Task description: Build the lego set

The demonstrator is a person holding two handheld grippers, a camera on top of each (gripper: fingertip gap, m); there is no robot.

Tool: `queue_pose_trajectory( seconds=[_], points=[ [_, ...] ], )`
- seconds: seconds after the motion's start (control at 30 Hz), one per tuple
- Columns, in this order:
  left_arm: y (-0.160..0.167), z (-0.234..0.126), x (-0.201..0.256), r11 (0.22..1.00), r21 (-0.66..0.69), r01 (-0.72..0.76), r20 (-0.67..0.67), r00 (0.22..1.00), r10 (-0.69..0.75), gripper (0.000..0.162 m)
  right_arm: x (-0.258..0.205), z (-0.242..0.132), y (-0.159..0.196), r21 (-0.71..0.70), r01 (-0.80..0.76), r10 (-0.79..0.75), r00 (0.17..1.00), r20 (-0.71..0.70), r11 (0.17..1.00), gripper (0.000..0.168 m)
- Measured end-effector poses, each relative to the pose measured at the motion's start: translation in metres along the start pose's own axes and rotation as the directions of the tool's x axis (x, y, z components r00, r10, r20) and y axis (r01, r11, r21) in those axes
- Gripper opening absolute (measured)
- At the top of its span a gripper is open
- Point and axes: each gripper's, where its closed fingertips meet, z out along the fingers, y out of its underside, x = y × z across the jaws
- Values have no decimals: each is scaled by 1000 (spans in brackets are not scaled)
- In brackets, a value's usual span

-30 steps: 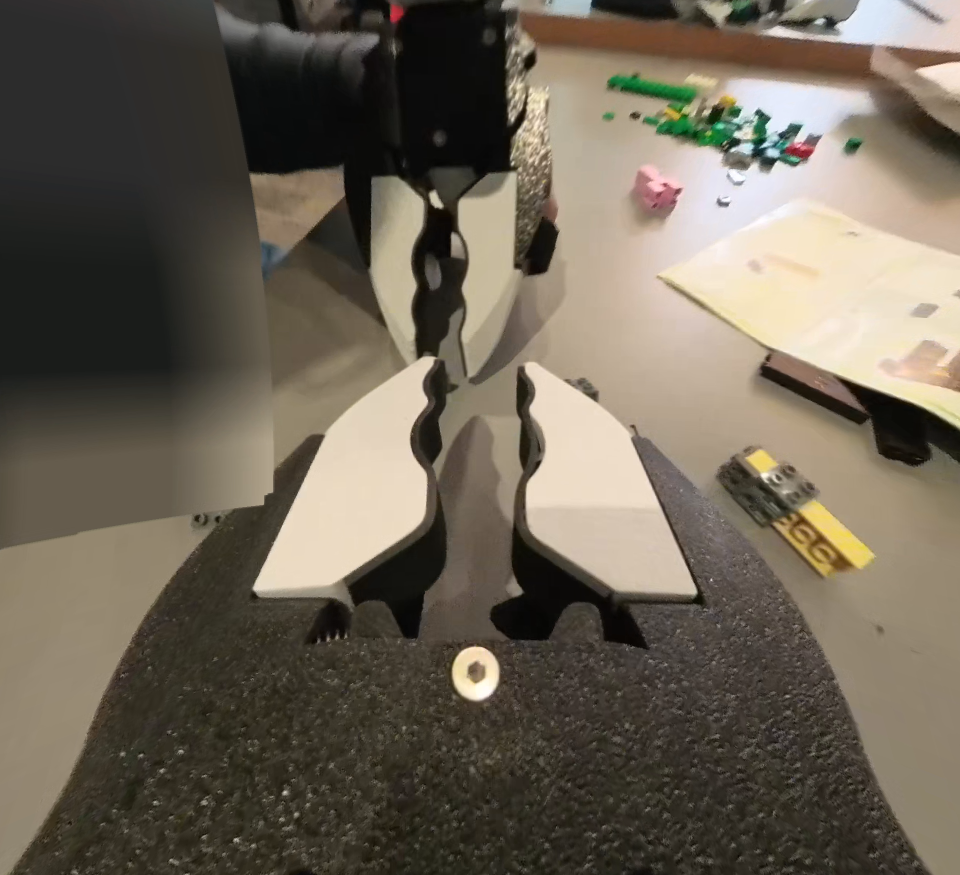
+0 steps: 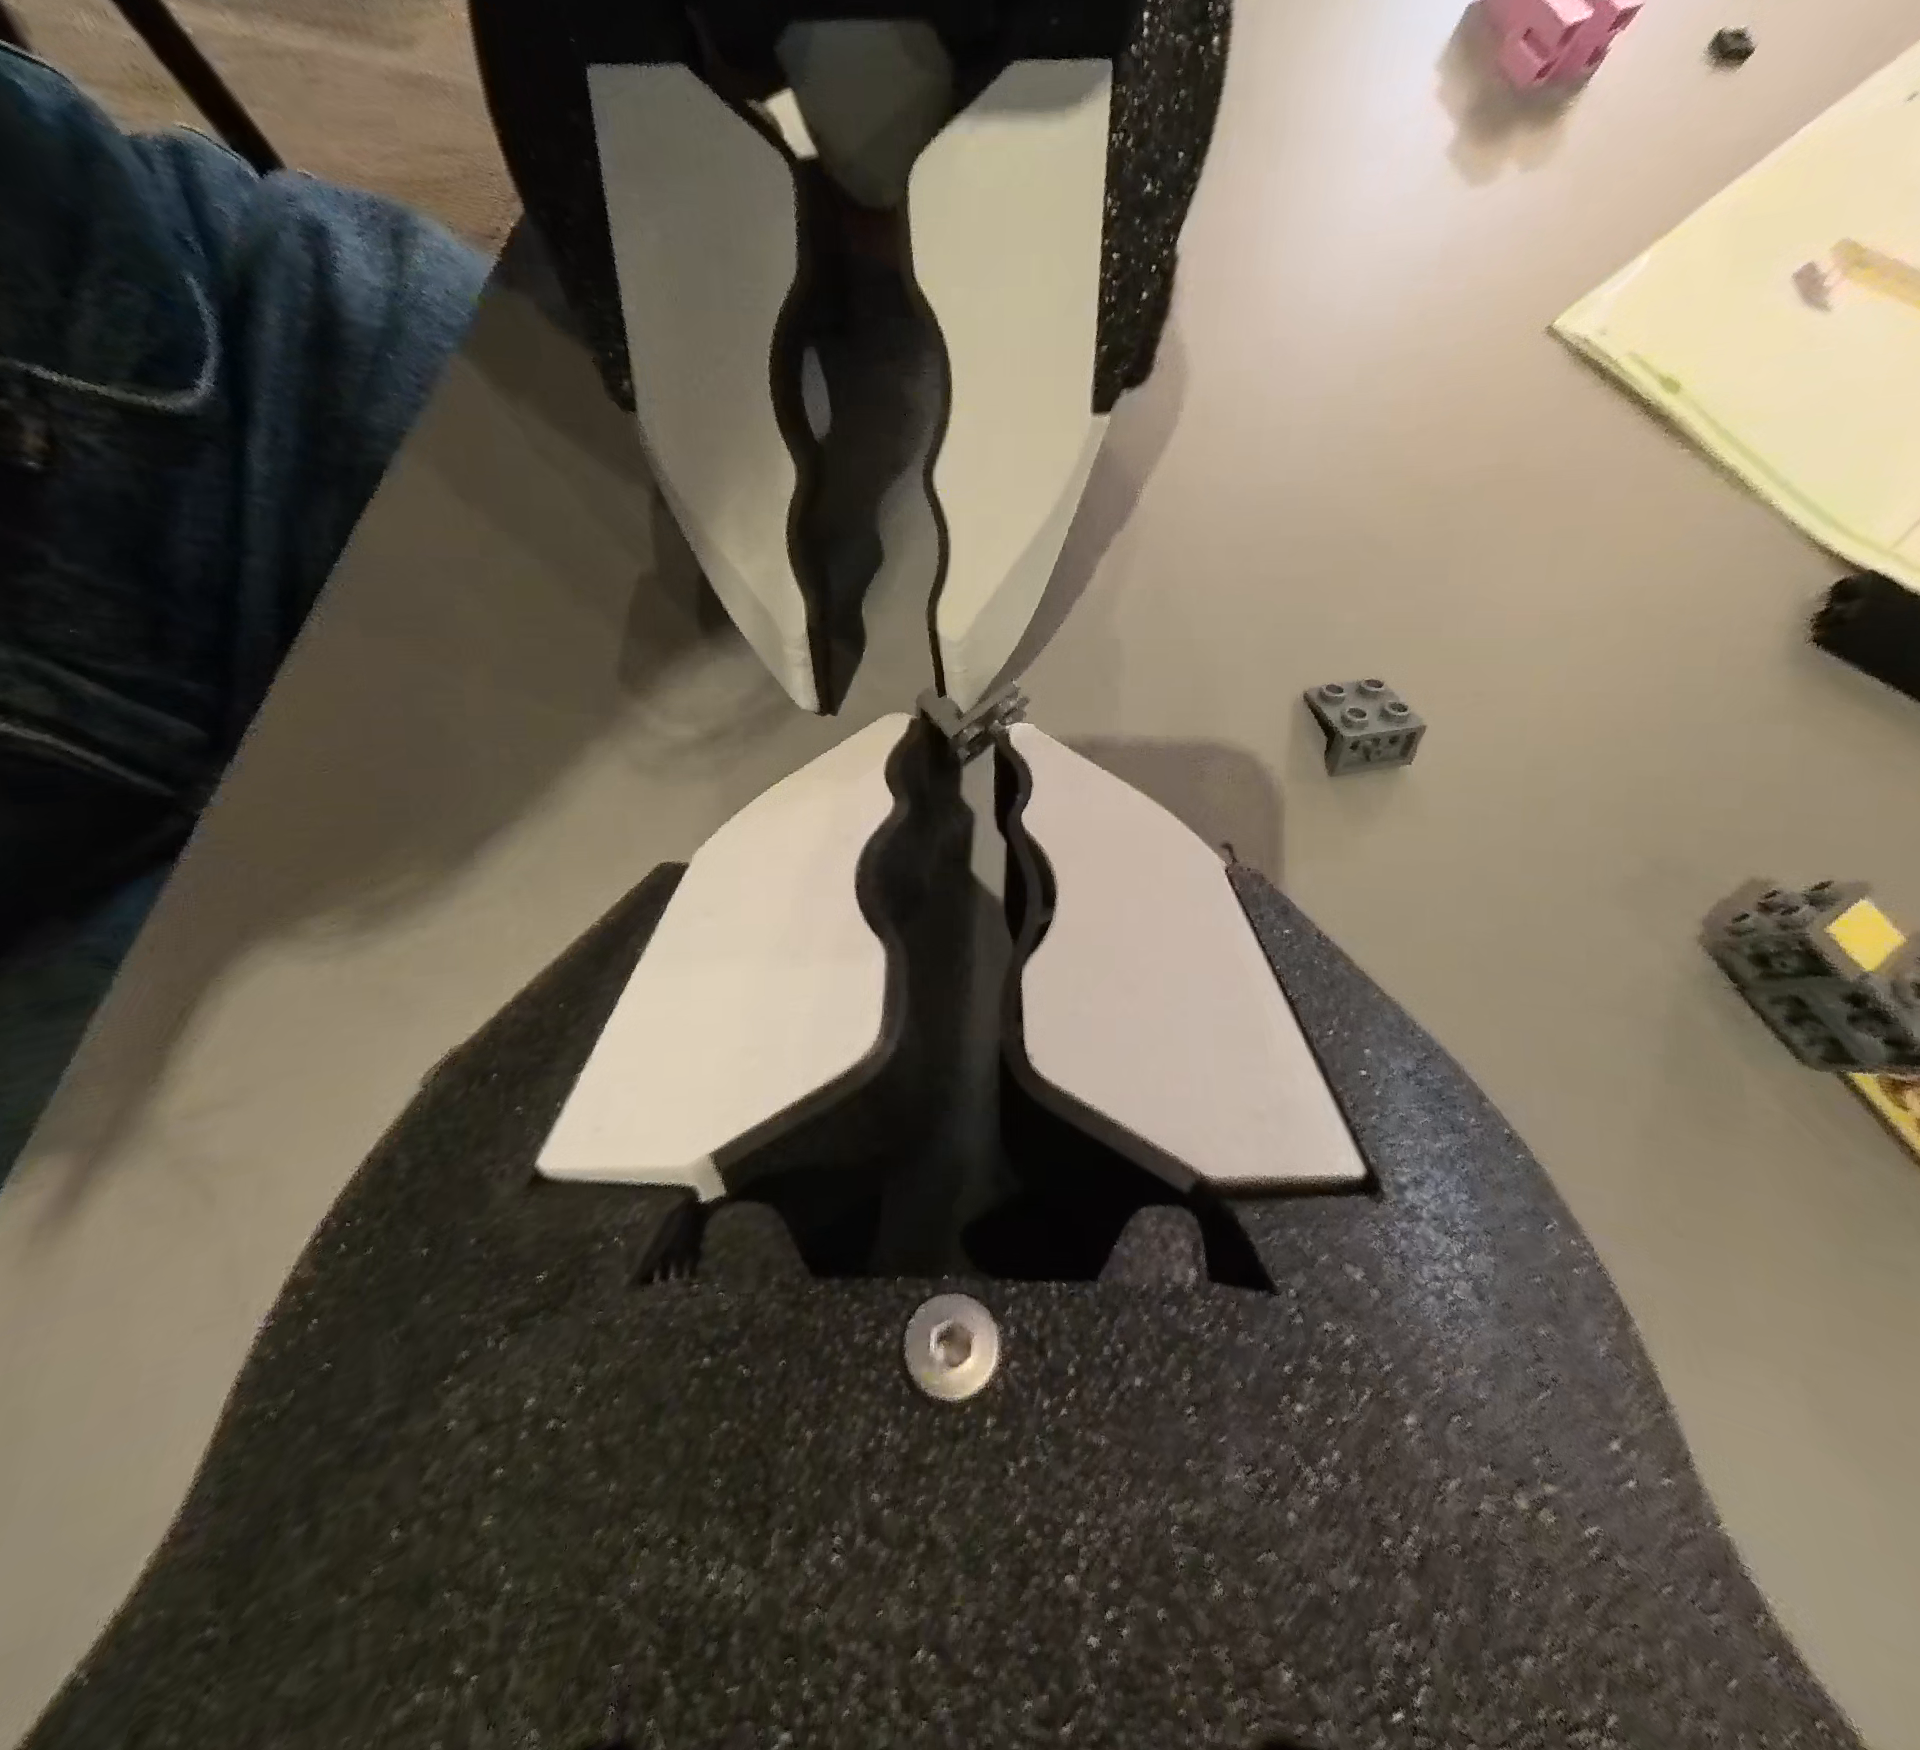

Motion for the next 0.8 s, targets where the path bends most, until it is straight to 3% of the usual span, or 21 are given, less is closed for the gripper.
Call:
queue_pose_trajectory(
  seconds=[0.37,0.5,0.8],
  points=[
    [-1,3,1,999,22,34,-56,998,-33,18,-4,1,-1,3,19,-19,999,49,1000,15],
    [-1,3,-1,999,21,43,-55,998,-41,21,-6,-6,2,19,58,-59,997,56,998,26],
    [-1,3,-2,999,21,49,-63,997,-48,21,1,-6,4,11,71,-72,993,90,997,13]
  ],
)
